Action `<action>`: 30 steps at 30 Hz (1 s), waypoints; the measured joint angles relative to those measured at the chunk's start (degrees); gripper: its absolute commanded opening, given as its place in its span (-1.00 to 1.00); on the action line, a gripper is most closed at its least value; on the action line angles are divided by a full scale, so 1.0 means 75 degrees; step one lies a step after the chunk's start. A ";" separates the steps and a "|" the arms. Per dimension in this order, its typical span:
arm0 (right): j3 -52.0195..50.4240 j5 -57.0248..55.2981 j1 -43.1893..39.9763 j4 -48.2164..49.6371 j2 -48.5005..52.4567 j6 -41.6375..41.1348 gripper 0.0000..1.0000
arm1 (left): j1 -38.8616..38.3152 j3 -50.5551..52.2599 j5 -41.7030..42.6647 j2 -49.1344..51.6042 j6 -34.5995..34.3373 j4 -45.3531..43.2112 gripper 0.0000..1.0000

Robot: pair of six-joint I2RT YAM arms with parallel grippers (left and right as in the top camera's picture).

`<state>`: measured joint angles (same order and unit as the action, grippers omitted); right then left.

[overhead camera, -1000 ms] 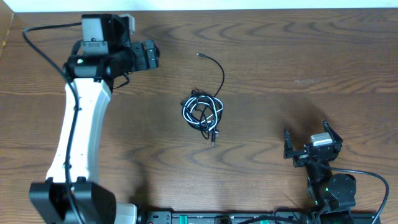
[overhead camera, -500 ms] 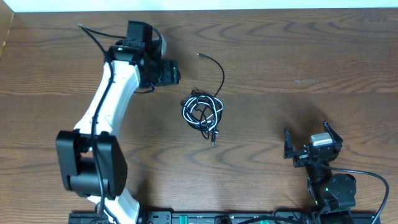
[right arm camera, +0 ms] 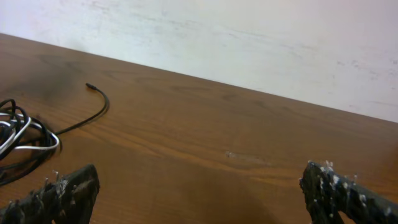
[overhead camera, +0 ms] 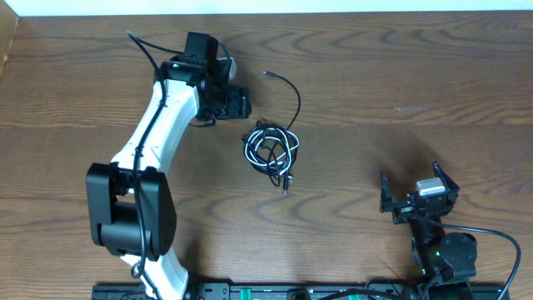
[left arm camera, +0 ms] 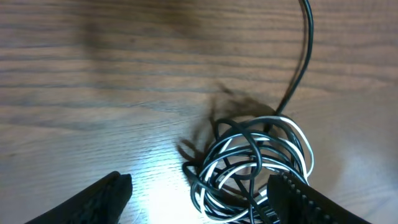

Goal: Untangle cables
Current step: 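Lower the left gripper onto the black-and-white cable bundle and grasp it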

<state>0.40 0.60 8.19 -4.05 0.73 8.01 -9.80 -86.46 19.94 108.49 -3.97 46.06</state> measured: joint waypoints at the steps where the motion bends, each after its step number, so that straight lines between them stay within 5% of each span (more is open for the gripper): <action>1: 0.0000 0.0000 0.0000 0.0000 0.0000 0.0000 0.99 | 0.0000 0.0000 0.0090 0.0076 0.0079 0.0003 0.36; 5: 0.0000 0.0000 0.0000 0.0000 0.0000 0.0000 0.99 | -0.0003 0.0000 0.0326 0.0446 0.0338 0.0009 0.31; 12: 0.0000 0.0000 0.0000 0.0000 0.0000 0.0000 0.99 | 0.0000 0.0000 0.0554 0.1005 0.0764 -0.0035 -0.08; 30: 0.0000 0.0000 0.0000 0.0000 0.0000 0.0000 0.99 | -0.0437 0.0076 0.0568 0.1343 0.0880 -0.0149 -0.40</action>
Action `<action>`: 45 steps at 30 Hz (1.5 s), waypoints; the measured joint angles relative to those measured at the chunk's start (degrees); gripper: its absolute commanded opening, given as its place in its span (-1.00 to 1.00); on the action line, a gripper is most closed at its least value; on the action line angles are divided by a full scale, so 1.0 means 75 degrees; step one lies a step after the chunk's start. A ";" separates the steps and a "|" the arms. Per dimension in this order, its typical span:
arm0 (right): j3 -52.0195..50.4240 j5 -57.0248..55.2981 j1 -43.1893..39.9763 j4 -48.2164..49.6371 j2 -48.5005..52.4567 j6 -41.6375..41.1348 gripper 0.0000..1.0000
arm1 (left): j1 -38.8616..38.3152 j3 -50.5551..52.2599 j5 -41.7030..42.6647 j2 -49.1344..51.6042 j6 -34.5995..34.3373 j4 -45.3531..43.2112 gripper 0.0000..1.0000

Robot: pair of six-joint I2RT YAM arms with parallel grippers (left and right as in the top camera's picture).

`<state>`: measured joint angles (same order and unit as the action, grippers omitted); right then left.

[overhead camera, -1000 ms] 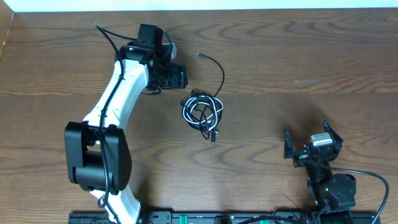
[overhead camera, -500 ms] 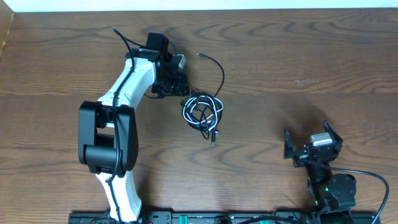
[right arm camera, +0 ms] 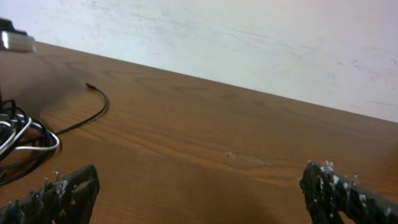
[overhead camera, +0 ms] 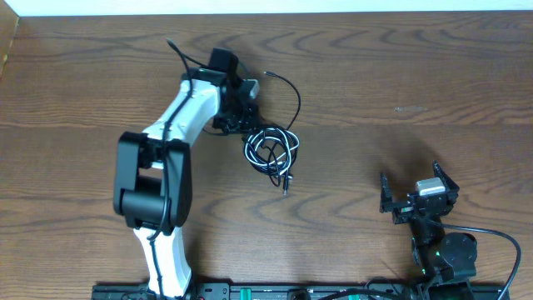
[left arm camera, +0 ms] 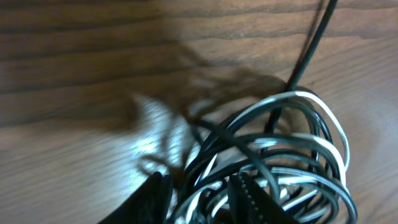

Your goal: Untangle cables

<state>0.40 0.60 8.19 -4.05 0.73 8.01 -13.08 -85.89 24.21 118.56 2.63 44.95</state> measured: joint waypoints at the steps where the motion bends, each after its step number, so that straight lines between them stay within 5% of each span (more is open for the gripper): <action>1: 0.0000 0.0000 0.0000 0.0000 0.0000 0.0000 0.98 | -0.0052 0.0000 0.0012 0.0108 -0.0041 -0.0035 -0.42; 7: 0.0000 0.0000 -0.0003 0.0000 0.0000 0.0000 0.99 | -0.0058 0.0012 0.0015 0.0396 -0.0146 -0.0058 -0.85; 45: 0.0000 0.0000 0.0000 0.0000 0.0000 0.0000 0.99 | -0.0064 0.0015 -0.0096 0.0245 -0.0638 0.0029 -0.85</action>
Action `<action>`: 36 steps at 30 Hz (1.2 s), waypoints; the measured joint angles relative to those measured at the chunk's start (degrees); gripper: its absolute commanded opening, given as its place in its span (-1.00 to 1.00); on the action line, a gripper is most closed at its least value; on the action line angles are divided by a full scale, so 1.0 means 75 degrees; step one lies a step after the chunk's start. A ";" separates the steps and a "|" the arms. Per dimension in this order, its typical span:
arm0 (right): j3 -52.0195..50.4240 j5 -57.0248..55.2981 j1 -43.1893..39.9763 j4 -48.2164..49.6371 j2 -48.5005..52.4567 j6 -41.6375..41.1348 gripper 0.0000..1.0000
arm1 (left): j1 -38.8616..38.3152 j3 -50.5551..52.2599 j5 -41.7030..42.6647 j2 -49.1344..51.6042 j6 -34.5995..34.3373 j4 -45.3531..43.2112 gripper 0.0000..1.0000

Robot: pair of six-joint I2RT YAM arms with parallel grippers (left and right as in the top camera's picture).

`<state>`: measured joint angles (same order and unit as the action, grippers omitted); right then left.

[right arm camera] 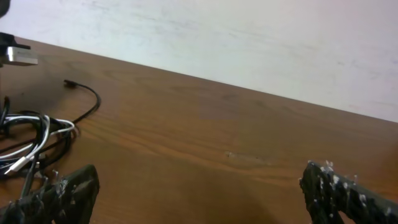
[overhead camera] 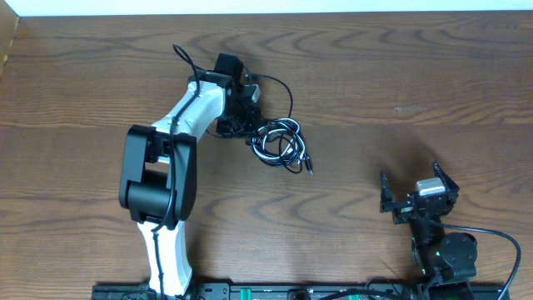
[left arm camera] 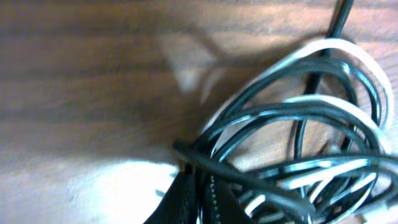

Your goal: Untangle cables

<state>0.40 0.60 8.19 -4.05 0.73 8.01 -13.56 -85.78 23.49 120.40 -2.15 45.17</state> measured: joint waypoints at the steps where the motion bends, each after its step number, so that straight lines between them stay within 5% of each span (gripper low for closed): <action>1: 0.0000 0.0000 0.0000 0.0000 0.0000 0.0000 0.99 | 0.0000 0.0017 -0.0044 -0.0096 -0.0026 0.0055 -0.85; 14: 0.0000 0.0000 0.0000 0.0000 0.0000 0.0000 0.98 | 0.0000 0.0090 -0.0358 -0.3477 -0.0326 0.0201 -0.85; 36: 0.0105 0.0711 0.0000 0.0583 0.0399 -0.1475 0.99 | 0.0000 0.0090 0.0050 -0.3538 -0.1186 -0.0204 -0.85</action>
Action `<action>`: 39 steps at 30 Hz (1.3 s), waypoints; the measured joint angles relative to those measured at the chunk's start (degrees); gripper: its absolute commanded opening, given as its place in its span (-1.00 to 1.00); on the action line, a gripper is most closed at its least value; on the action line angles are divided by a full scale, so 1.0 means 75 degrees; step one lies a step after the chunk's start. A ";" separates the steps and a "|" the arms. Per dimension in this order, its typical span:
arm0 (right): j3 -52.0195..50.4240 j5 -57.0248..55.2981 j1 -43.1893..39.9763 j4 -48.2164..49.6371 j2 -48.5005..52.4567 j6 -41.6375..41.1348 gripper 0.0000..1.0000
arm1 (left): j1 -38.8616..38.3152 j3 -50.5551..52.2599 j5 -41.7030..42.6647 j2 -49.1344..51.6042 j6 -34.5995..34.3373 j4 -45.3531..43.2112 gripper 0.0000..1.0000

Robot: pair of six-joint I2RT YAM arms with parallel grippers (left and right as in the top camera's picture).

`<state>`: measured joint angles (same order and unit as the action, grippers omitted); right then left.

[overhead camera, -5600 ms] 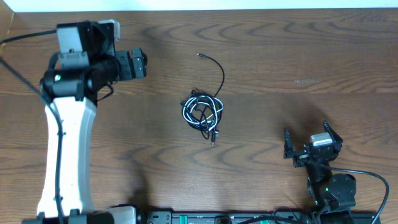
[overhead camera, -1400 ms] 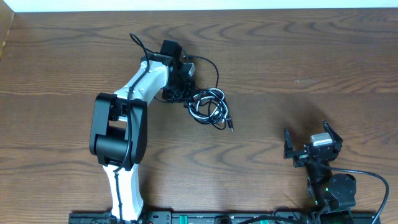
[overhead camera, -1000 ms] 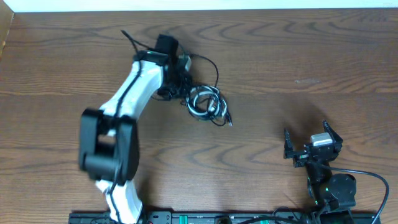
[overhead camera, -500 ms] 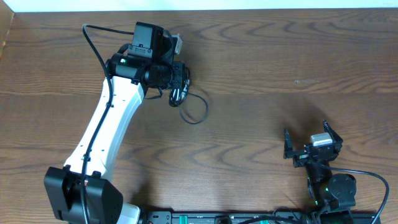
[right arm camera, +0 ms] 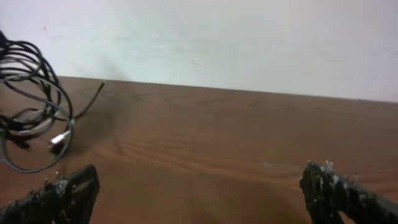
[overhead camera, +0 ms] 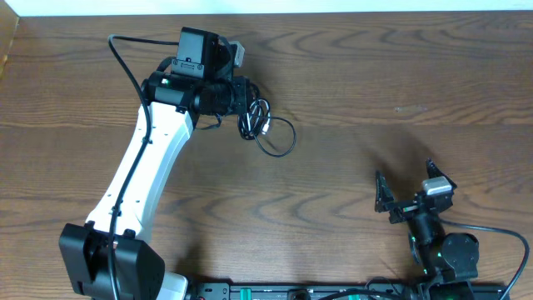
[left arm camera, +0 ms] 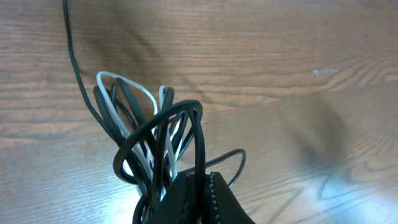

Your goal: Untangle cables

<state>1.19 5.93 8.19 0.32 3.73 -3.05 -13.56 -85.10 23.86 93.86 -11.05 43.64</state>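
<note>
A tangle of black and white cables point(overhead camera: 260, 125) hangs off the table from my left gripper point(overhead camera: 242, 98), which is shut on a black strand. In the left wrist view the loops point(left arm camera: 155, 134) rise from the closed fingers point(left arm camera: 199, 199), and one loose black end point(left arm camera: 69, 50) trails up to the left. The same bundle point(right arm camera: 31, 99) shows at the far left of the right wrist view, with a silver plug dangling. My right gripper point(overhead camera: 405, 202) stands open near the front right, far from the cables, nothing between its fingers point(right arm camera: 59, 193).
The wooden table point(overhead camera: 375, 100) stretches to a pale wall point(right arm camera: 217, 43) at the back. The left arm's own black lead point(overhead camera: 125, 58) arcs over the upper left. The right arm's base point(overhead camera: 445, 254) sits at the front edge.
My left gripper, shut on the cables, was low at the table and is now raised with the bundle hanging from it. The right gripper has tilted slightly.
My left gripper was open, left of the tangle lying on the table. Then it sat down at the bundle's upper left edge. Then it was shut on strands and the bundle had shifted right. Now the bundle hangs lifted from it.
</note>
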 measured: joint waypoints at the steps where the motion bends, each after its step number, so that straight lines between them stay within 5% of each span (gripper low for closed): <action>1: 0.0105 0.0093 0.0000 0.0073 0.0216 -0.0067 0.99 | 0.0000 0.0000 0.0012 0.0000 -0.0055 -0.0047 -0.85; 23: 0.6271 0.4403 0.0041 -0.0443 0.8588 -0.0321 0.98 | 0.0000 0.0000 0.0035 0.0000 -0.0702 -0.0146 -0.85; 31: 0.8078 0.5432 0.0041 -0.1976 1.0369 -0.0277 0.98 | 0.0000 0.0000 0.0195 0.0000 -0.1148 -0.0242 -0.85; 39: 0.8326 0.5450 0.0041 -0.2046 1.0818 -0.0050 0.98 | 0.0000 0.0000 0.0525 0.0000 -0.1352 -0.0367 -0.85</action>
<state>63.64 46.81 8.49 -15.03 84.86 -3.42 -13.56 -85.10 27.79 93.86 -21.19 40.88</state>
